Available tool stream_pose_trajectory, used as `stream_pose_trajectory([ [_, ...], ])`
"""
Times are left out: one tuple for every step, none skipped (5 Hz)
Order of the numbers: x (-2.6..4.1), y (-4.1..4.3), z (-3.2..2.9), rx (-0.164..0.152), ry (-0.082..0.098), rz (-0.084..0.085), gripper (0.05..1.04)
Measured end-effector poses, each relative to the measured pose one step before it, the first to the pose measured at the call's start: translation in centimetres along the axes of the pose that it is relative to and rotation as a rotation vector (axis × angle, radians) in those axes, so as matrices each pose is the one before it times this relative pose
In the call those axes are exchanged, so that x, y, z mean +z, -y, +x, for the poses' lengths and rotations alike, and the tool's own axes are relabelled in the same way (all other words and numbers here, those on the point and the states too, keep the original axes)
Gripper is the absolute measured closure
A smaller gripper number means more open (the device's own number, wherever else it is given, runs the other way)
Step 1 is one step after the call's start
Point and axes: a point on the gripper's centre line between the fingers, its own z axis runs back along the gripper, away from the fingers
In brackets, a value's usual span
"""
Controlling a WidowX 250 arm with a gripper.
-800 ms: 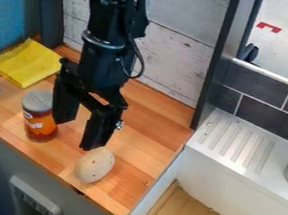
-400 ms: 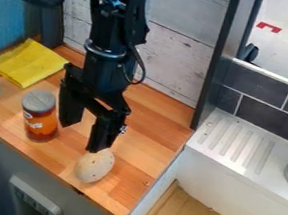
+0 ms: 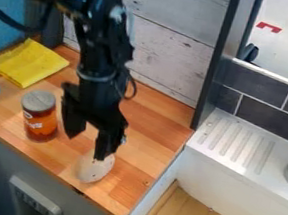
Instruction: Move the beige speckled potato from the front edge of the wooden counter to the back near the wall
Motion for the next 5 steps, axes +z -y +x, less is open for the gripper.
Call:
stream_pose_trajectory([
  [-3.186, 0.797, 0.696, 0.0277, -0.0942, -0.0159, 0.084],
  [-0.496, 0.898, 0.613, 0.0006, -0.023, -0.0062, 0.087],
  [-1.344, -0.147, -0.13, 0.0091, -0.0675, 0.0085, 0.157],
  [1.374, 0.017, -0.774, 0.0173, -0.0179, 0.0441, 0.406],
  [3.232, -0.118, 0.096, -0.0158, 0.0373, 0.0069, 0.451],
])
